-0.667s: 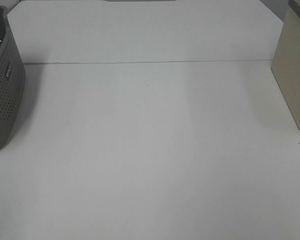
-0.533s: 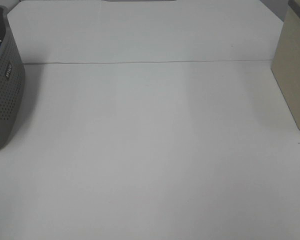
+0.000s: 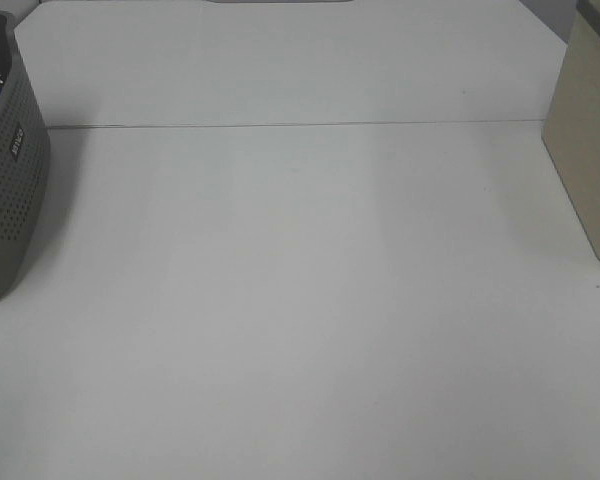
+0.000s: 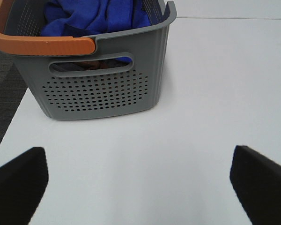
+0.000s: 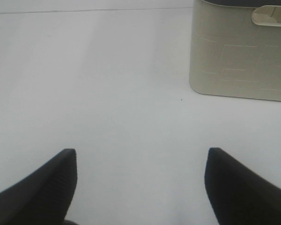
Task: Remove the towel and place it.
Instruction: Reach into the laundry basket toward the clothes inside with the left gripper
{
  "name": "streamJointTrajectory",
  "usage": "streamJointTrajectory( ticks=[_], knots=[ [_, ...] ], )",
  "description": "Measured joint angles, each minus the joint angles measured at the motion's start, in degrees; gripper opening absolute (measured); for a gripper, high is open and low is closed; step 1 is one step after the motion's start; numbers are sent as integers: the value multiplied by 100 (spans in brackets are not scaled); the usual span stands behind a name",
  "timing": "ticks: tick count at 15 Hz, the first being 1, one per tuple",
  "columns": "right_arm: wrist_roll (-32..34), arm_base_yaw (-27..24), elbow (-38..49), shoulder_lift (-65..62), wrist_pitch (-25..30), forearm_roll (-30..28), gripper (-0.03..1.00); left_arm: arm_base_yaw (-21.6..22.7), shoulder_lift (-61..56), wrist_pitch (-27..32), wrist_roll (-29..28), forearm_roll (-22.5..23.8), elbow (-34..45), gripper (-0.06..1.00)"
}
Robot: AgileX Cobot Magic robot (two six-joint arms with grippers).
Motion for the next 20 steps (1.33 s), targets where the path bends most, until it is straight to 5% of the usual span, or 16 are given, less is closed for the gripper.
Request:
streamJointTrajectory(
  ticks=[20],
  knots=[
    [0,0,0,0,0,6,74,0,0,0,0,132,0,99]
  ],
)
